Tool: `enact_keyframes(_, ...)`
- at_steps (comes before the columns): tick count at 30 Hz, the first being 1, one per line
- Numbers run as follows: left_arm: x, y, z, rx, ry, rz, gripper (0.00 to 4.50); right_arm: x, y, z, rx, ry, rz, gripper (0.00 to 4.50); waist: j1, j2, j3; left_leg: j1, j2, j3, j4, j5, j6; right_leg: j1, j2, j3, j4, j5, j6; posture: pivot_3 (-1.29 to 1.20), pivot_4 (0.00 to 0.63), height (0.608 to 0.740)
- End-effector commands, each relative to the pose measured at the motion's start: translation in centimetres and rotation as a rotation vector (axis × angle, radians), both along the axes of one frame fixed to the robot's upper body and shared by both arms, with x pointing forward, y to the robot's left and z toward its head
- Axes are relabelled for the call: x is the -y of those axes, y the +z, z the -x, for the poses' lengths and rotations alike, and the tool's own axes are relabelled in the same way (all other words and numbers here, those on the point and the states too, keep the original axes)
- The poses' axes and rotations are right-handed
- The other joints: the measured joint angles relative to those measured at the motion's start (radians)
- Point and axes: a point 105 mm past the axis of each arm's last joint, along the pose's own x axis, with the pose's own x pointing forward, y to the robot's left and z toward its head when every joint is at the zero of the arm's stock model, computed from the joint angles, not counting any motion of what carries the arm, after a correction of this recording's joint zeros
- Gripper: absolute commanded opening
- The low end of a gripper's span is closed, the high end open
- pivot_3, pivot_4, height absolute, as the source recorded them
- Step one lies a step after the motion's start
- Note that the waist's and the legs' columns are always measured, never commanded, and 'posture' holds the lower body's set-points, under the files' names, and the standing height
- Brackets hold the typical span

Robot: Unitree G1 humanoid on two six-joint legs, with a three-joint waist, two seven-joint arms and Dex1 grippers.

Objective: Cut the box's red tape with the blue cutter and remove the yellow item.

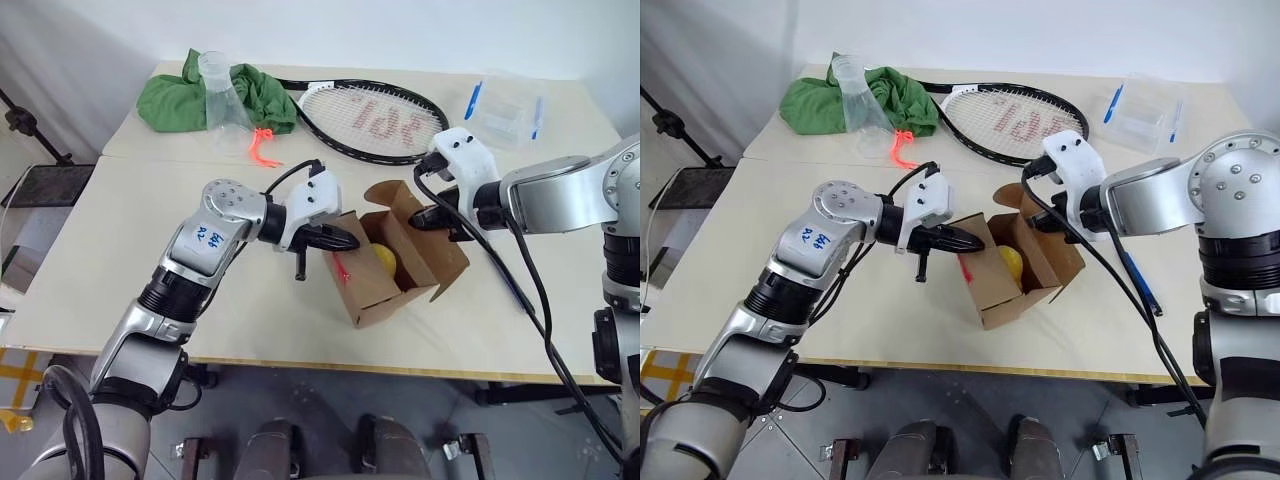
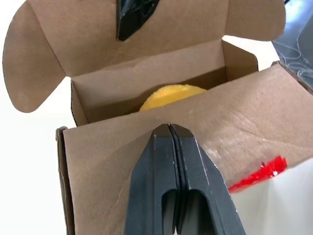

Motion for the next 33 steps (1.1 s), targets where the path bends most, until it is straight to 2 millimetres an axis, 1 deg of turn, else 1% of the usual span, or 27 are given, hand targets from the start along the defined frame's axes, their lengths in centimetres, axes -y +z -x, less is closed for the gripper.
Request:
enact_keyframes(1, -1.1, -1.3, 0.6, -0.02, 0.018, -0.055, 0.0, 1.6, 1.7, 0.1, 0.059, -0.052, -0.005, 0.05, 0.0, 0.0, 0.0, 0.0, 0.0, 0.0, 0.0, 0.0, 0.0, 0.0, 0.0, 0.0, 0.0, 0.0, 0.0, 0.0, 0.15, 0.74)
enact_keyframes(5, -1.8, -1.8, 1.0, -0.037, 0.041, -0.069, 0.0, 2.8, 1.9, 0.0, 0.059, -0.097, 0.006, 0.05, 0.004, 0.0, 0.0, 0.0, 0.0, 0.0, 0.0, 0.0, 0.0, 0.0, -0.001, 0.0, 0.0, 0.0, 0.0, 0.0, 0.15, 0.74)
enact_keyframes(8, -2.0, -2.1, 1.3, -0.051, 0.054, -0.077, 0.0, 3.1, 1.8, -0.1, 0.052, -0.109, 0.003, 0.05, 0.005, 0.0, 0.0, 0.0, 0.0, -0.001, 0.001, 0.0, 0.0, 0.0, -0.001, 0.0, 0.0, 0.0, 0.0, 0.0, 0.15, 0.74)
enact_keyframes(13, -2.4, -2.9, 1.8, -0.083, 0.084, -0.085, 0.0, 4.1, 0.4, -0.5, 0.011, -0.171, 0.006, 0.05, 0.005, 0.0, 0.0, 0.0, 0.0, -0.001, 0.001, 0.0, 0.0, 0.001, -0.001, 0.0, 0.0, 0.0, 0.0, 0.0, 0.15, 0.74)
enact_keyframes(17, -2.8, -3.4, 1.9, -0.098, 0.101, -0.094, 0.0, 4.5, -0.1, -0.6, -0.008, -0.197, 0.002, 0.05, 0.005, 0.0, 0.0, 0.0, 0.0, -0.001, 0.001, 0.0, 0.0, 0.001, -0.001, 0.0, 0.001, 0.0, 0.0, 0.0, 0.15, 0.74)
enact_keyframes(23, -3.8, -4.9, 2.2, -0.142, 0.134, -0.121, 0.0, 5.1, -0.9, -0.8, -0.036, -0.247, -0.026, 0.05, 0.002, 0.001, 0.001, 0.0, 0.0, 0.0, 0.0, 0.0, 0.0, 0.001, -0.001, 0.0, 0.0, 0.0, 0.0, 0.0, 0.15, 0.74)
enact_keyframes(27, -3.6, -5.4, 1.5, -0.133, 0.158, -0.111, 0.0, 5.2, -1.5, -0.8, -0.052, -0.263, -0.034, 0.05, 0.002, 0.001, 0.001, 0.0, 0.0, 0.0, 0.0, 0.0, 0.0, 0.0, -0.001, 0.0, 0.0, 0.0, 0.0, 0.0, 0.15, 0.74)
enact_keyframes(28, -3.4, -5.5, 1.1, -0.123, 0.173, -0.099, 0.0, 5.1, -1.9, -0.8, -0.061, -0.26, -0.039, 0.05, 0.003, 0.001, 0.001, 0.0, 0.0, 0.0, 0.0, 0.0, 0.0, 0.0, -0.001, 0.0, 0.0, 0.0, 0.0, 0.0, 0.15, 0.74)
enact_keyframes(30, -3.2, -5.5, 0.5, -0.112, 0.191, -0.083, 0.0, 4.9, -2.2, -0.7, -0.068, -0.259, -0.046, 0.05, 0.003, 0.001, 0.001, 0.0, 0.0, -0.001, 0.0, 0.0, 0.0, 0.001, -0.001, 0.0, 0.0, 0.0, 0.0, 0.0, 0.15, 0.74)
enact_keyframes(33, -2.7, -5.3, -0.3, -0.09, 0.205, -0.047, 0.0, 4.6, -3.3, -0.4, -0.089, -0.253, -0.046, 0.05, 0.003, 0.001, 0.002, 0.0, 0.0, 0.0, 0.0, 0.0, 0.0, 0.0, 0.0, 0.0, 0.0, 0.0, 0.0, 0.0, 0.15, 0.74)
